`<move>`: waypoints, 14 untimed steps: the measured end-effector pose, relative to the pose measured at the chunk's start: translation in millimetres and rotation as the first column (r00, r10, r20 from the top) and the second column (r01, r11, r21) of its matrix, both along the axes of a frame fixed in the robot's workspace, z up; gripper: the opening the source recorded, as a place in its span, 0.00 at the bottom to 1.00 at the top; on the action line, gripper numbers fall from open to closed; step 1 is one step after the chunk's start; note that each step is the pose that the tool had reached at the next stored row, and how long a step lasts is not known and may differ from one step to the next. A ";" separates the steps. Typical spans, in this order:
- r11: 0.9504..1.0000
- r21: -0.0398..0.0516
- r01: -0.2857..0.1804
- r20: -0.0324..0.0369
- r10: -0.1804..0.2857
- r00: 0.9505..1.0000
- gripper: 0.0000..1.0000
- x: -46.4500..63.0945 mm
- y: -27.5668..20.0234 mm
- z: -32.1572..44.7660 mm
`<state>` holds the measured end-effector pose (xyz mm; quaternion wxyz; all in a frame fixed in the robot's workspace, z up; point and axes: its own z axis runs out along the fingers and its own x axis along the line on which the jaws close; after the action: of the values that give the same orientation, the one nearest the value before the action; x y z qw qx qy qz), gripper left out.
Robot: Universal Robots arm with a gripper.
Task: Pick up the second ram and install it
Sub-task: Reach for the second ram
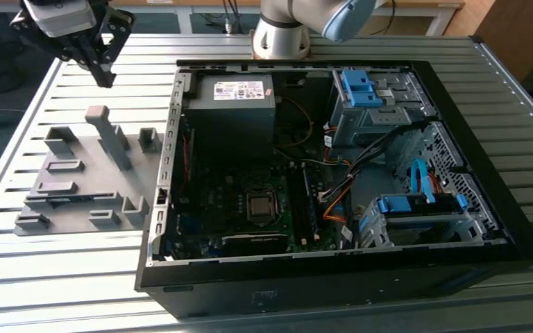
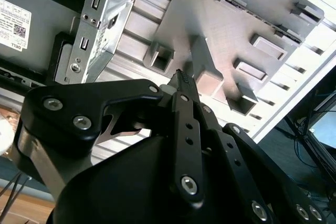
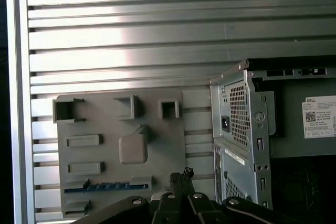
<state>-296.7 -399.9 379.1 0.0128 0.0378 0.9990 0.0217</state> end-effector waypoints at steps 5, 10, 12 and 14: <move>1.000 0.000 0.000 0.000 0.000 1.000 0.11 -5.0 -4.7 -1.1; 1.000 0.000 0.000 0.000 0.000 1.000 0.11 -15.0 -6.1 -1.7; 1.000 0.000 0.000 0.000 0.000 1.000 0.11 -19.3 -6.1 -1.8; 1.000 0.000 0.000 0.000 0.000 1.000 0.11 -23.2 -6.1 -1.9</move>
<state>-319.9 -406.0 377.2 0.0128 0.0379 0.9990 0.0217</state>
